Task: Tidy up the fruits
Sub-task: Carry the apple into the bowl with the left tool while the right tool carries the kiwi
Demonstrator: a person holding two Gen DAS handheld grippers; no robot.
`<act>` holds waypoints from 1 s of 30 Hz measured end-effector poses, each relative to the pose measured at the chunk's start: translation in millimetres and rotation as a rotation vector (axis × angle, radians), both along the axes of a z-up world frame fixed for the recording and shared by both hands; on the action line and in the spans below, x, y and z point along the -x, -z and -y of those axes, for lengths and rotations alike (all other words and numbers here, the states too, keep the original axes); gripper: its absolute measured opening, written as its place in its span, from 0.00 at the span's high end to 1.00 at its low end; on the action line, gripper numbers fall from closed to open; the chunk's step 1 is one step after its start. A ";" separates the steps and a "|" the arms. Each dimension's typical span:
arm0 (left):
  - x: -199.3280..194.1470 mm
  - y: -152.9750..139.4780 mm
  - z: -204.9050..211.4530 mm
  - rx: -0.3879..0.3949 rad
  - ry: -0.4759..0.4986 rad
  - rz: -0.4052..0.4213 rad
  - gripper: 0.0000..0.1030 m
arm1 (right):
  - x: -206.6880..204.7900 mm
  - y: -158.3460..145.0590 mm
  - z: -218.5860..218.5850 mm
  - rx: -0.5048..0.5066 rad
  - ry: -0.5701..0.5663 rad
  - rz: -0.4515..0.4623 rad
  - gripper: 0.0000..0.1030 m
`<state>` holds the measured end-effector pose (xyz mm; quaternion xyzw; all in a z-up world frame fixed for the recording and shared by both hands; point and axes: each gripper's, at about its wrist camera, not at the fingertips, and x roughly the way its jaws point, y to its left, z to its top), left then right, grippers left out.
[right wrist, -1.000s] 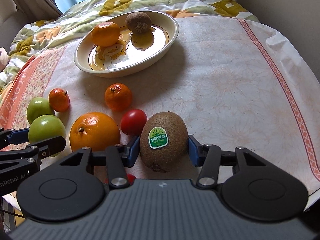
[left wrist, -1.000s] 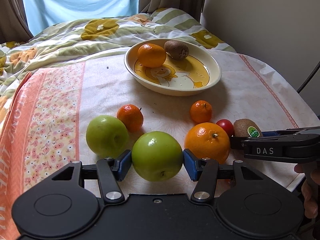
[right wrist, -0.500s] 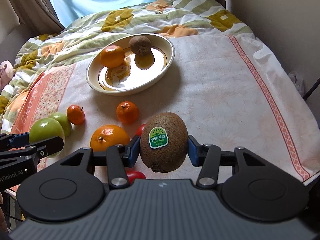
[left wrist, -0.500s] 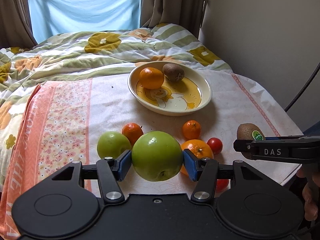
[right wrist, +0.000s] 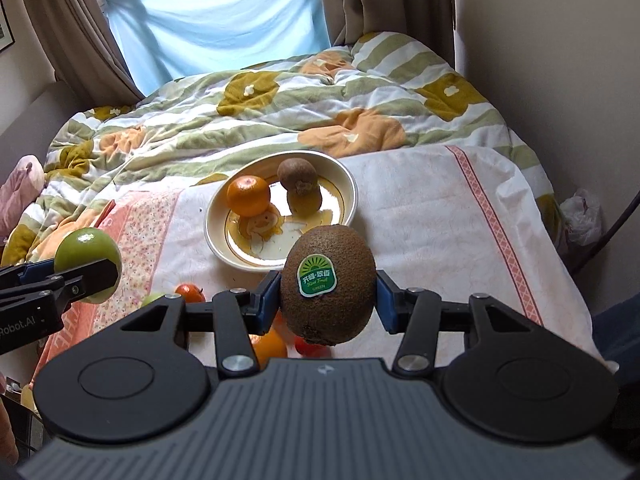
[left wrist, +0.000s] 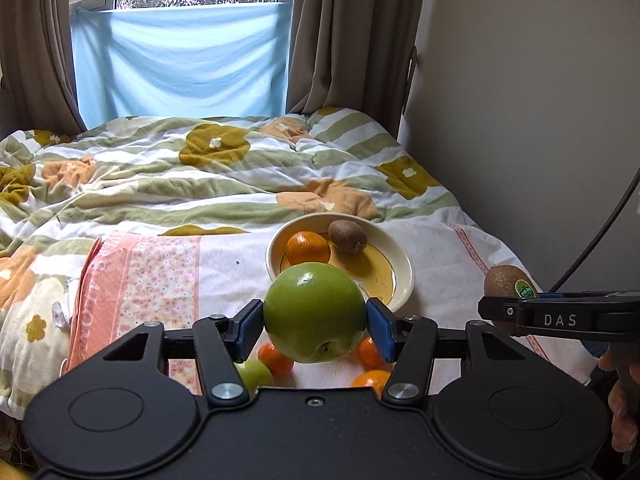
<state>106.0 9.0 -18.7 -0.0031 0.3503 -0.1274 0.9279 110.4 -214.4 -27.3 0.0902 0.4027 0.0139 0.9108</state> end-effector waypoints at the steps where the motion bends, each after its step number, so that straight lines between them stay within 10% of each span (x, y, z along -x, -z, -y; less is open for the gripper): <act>1: -3.4 -1.3 1.7 -0.003 -0.004 0.006 0.42 | -5.9 -2.4 1.2 -0.003 -0.010 0.005 0.38; 30: -146.0 96.9 74.8 -0.134 -0.160 -0.184 0.42 | -199.2 74.5 26.4 -0.014 -0.336 -0.159 0.38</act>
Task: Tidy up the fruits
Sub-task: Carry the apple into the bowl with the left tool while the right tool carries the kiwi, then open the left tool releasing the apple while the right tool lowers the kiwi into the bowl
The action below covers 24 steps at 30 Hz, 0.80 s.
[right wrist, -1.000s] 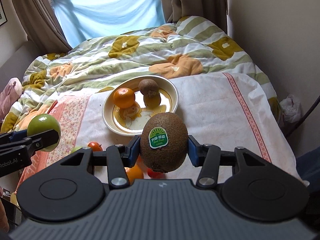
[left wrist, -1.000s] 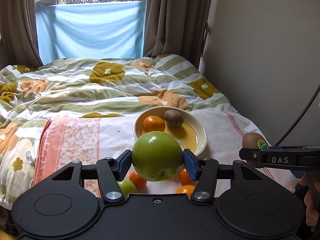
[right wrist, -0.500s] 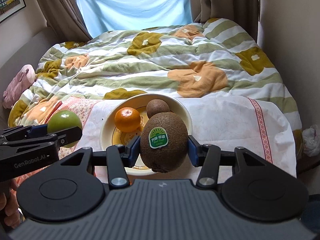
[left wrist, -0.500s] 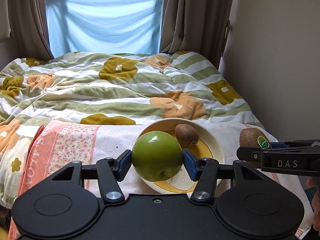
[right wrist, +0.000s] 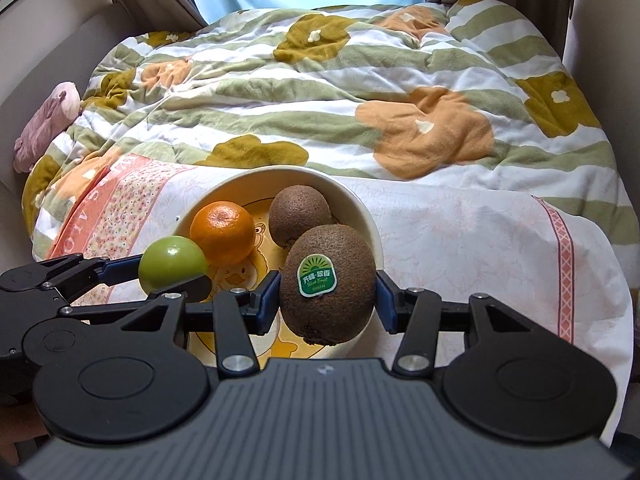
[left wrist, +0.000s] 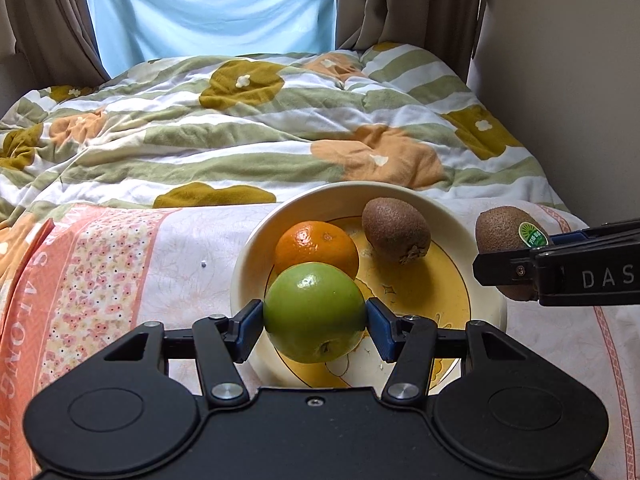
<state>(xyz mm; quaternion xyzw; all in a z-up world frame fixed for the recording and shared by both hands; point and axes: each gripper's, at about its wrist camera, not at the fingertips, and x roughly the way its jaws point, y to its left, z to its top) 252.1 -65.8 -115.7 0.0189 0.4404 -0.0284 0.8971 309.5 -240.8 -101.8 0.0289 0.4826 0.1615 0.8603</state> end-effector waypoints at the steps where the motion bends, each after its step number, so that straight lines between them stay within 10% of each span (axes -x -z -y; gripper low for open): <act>1: 0.2 1.4 1.1 -0.007 -0.001 -0.005 0.42 | -1.7 1.6 0.2 -0.001 -0.005 -0.005 0.38; 6: -2.7 6.4 5.1 -0.021 -0.006 -0.027 0.38 | -6.2 7.0 2.4 -0.008 -0.022 -0.023 0.38; 9: -0.7 -0.1 6.0 -0.039 -0.003 -0.001 0.02 | -8.3 6.5 3.2 -0.011 -0.023 -0.026 0.38; 24: 19.3 -20.0 -9.1 -0.047 -0.037 -0.004 0.00 | -3.5 9.6 -3.5 0.026 -0.050 -0.020 0.38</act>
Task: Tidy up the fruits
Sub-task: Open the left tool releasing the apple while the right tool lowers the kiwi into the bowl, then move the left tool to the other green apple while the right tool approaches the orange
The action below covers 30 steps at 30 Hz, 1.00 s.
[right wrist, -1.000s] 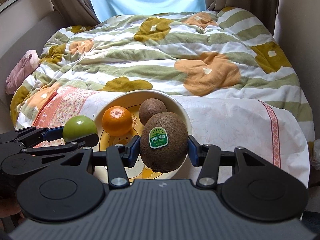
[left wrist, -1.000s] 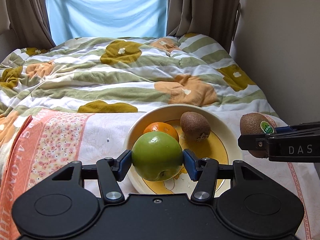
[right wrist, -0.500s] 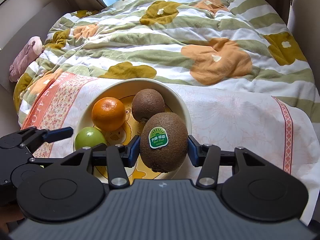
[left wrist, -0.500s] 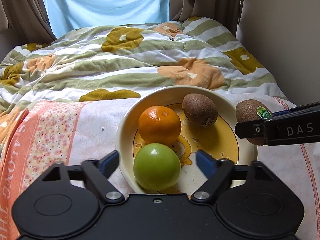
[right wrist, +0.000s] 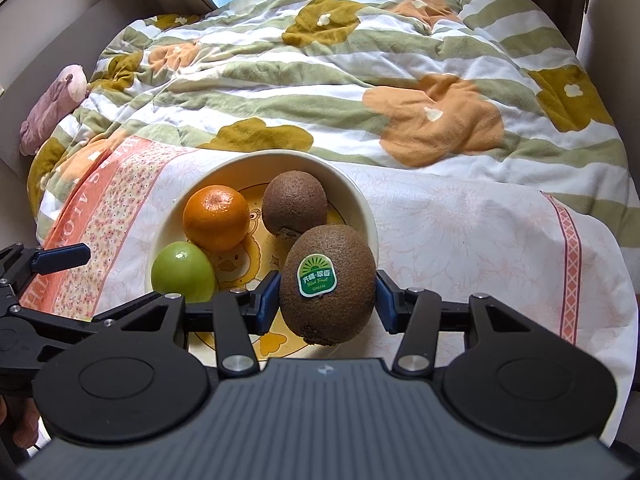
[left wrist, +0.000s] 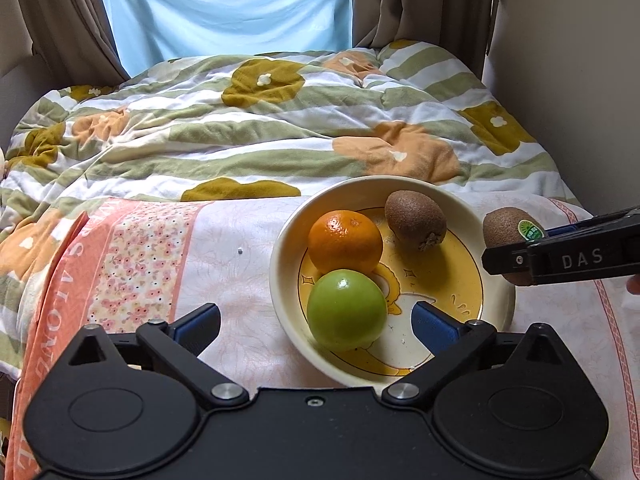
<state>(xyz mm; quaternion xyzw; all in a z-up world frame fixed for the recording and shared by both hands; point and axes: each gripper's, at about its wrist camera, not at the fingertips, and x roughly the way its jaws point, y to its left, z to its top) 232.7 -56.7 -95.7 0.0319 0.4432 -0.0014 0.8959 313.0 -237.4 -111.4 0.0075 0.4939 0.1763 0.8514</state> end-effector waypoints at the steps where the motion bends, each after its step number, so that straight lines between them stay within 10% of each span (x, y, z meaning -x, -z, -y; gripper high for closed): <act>1: 1.7 -1.7 0.2 -0.006 -0.001 0.005 0.00 | 0.5 1.6 -2.2 -0.001 -0.008 -0.001 0.38; 16: 22.8 -10.2 -16.9 -0.023 -0.060 0.033 0.00 | -3.8 28.9 -34.0 0.019 -0.082 -0.021 0.36; 20: 28.1 -13.3 -19.2 -0.031 -0.072 0.039 0.00 | 2.8 20.4 -32.3 0.010 -0.095 0.040 0.00; 30: 42.2 -27.8 -22.4 -0.032 -0.063 0.068 0.00 | 20.3 -2.0 -21.6 -0.021 -0.061 0.098 0.00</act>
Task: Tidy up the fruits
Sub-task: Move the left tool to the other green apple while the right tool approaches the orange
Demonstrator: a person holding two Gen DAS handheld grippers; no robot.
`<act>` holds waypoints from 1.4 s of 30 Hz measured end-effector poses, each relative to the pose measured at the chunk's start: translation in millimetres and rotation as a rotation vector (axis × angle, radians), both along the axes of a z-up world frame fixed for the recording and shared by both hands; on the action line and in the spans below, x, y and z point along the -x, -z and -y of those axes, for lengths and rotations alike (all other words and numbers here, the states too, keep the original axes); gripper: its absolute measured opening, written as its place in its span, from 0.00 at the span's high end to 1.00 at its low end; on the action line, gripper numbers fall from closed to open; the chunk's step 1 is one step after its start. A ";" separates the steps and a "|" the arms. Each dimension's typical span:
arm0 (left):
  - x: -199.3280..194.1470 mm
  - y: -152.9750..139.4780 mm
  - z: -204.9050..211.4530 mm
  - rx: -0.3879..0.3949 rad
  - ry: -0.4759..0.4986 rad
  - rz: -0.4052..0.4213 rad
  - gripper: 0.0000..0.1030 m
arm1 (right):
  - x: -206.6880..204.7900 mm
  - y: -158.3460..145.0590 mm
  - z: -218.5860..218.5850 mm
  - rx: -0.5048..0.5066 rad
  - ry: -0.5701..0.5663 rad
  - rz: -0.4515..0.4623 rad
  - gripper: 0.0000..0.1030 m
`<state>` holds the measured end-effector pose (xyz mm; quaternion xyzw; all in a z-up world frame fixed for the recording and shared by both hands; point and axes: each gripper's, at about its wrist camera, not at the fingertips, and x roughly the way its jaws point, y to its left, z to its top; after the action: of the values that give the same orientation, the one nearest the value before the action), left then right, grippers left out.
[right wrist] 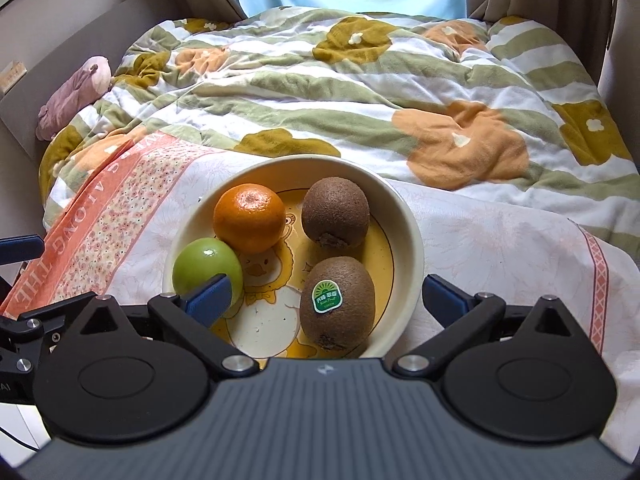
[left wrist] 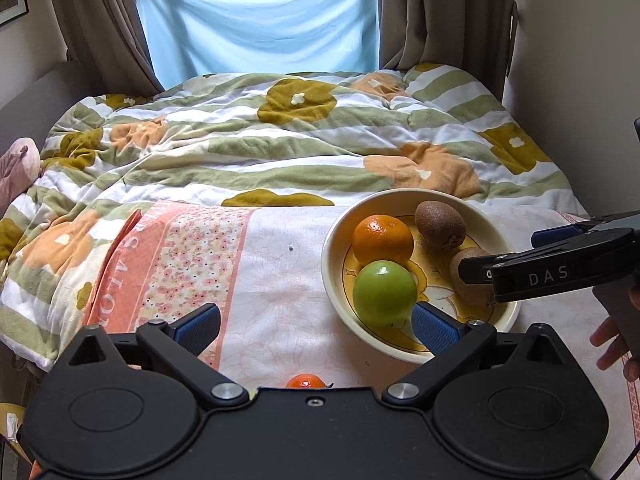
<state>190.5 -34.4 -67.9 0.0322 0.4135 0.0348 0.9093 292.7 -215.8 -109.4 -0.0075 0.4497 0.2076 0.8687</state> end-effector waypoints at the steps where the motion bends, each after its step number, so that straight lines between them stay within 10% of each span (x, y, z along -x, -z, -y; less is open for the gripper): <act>1: 1.8 -2.3 -0.6 0.000 0.004 0.007 0.00 | 2.9 -3.9 0.4 -0.006 0.000 0.010 0.00; 21: 72.1 -56.6 -70.9 0.015 0.179 0.207 0.00 | 122.4 -95.8 -25.8 -0.030 0.250 0.128 0.00; 42: 80.6 6.5 -100.7 0.048 0.546 0.049 0.06 | 215.4 -48.3 -81.7 -0.007 0.588 0.071 0.00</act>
<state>109.9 66.4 -74.4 0.1198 0.3680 -0.2207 0.8953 77.3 -134.0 -61.1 0.1190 0.4011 -0.0520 0.9068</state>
